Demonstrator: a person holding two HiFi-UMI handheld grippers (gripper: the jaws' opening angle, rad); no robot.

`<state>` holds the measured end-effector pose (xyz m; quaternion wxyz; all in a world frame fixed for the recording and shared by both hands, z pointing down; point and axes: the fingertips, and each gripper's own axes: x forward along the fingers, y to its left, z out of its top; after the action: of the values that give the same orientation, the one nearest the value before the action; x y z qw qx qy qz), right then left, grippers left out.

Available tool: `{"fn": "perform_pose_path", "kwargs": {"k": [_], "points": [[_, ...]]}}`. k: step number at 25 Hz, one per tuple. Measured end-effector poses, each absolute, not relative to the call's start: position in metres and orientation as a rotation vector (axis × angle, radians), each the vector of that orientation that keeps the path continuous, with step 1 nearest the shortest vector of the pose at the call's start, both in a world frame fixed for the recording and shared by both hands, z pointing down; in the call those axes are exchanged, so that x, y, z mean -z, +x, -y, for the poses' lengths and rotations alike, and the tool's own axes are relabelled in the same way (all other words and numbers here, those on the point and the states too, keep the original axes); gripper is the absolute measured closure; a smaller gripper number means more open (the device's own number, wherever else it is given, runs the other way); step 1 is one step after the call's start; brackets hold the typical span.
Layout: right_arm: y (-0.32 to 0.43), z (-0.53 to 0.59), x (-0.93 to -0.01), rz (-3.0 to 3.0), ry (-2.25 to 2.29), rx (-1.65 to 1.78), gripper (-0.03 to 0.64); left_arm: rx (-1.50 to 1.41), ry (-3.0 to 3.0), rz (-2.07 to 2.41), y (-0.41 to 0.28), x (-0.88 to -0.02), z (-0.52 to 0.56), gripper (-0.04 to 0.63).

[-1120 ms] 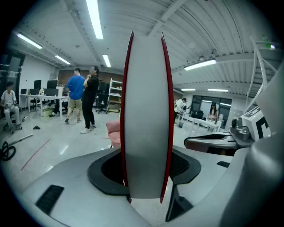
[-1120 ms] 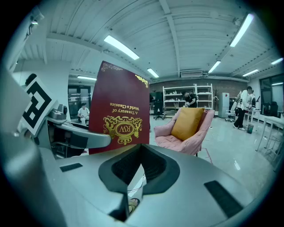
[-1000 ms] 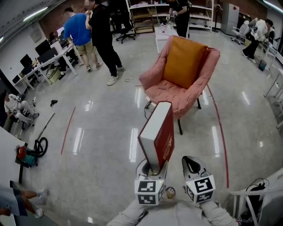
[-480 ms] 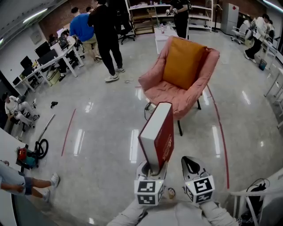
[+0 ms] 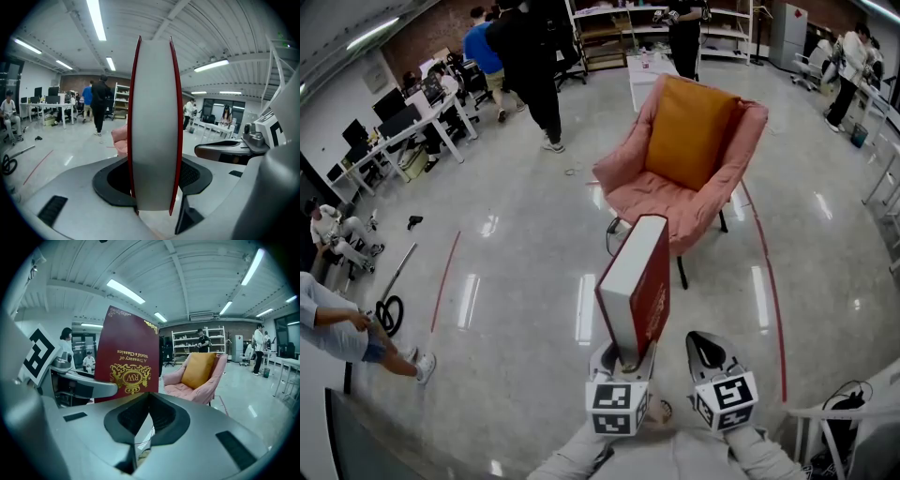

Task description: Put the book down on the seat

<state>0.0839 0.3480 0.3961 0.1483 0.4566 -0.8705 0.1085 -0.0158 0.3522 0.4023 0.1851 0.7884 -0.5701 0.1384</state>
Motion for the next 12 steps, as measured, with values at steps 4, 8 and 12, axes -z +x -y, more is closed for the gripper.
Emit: {"fn": "perform_pose_path", "kwargs": {"k": [4, 8, 12], "points": [[0.085, -0.33, -0.392, 2.505, 1.315, -0.323, 0.612, -0.398, 2.218, 1.612, -0.016, -0.398, -0.335, 0.347], [0.085, -0.305, -0.394, 2.504, 1.318, -0.32, 0.612, -0.4, 2.218, 1.616, -0.017, -0.401, -0.309, 0.347], [0.083, -0.274, -0.395, 2.497, 1.324, -0.318, 0.612, -0.368, 2.211, 1.604, -0.022, -0.403, -0.275, 0.347]]}}
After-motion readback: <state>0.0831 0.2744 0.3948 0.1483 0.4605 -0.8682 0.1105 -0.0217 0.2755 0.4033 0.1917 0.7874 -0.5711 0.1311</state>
